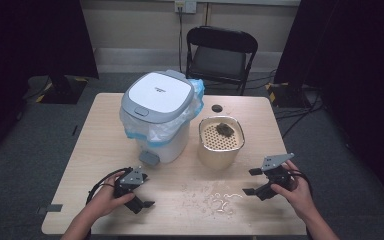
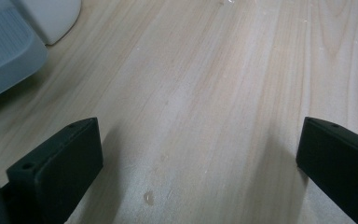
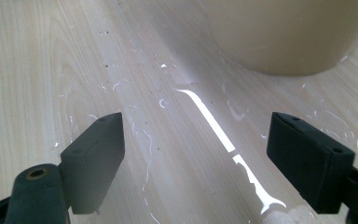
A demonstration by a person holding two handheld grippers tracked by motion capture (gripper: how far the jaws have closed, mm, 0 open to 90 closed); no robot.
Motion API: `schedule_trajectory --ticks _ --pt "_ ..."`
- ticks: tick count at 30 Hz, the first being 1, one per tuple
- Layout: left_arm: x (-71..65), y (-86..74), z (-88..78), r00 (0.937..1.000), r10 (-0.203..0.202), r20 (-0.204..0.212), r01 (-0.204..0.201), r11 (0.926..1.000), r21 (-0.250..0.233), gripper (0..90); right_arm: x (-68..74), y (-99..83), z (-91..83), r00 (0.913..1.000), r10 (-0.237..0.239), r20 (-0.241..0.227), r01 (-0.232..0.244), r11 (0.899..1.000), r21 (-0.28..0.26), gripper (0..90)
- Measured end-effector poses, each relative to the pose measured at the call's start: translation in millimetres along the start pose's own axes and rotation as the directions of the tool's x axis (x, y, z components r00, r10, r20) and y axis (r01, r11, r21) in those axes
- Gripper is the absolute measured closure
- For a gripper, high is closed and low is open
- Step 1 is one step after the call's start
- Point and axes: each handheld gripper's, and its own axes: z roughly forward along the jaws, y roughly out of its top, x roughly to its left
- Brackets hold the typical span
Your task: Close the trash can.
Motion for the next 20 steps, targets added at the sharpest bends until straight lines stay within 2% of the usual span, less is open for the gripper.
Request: schedule_trajectory --ticks 11,20 --pt "-0.1 -0.1 0.3 1.0 -0.001 -0.002 0.001 1.0 -0.003 0.0 -3.2 -18.7 0.5 0.9994 0.024 0.024 -0.025 1.0 0.008 18.9" --pt "-0.2 -0.1 0.3 1.0 -0.001 -0.002 0.001 1.0 -0.003 0.0 -2.6 -28.7 3.4 0.9991 0.037 0.022 -0.037 0.999 0.015 19.0"
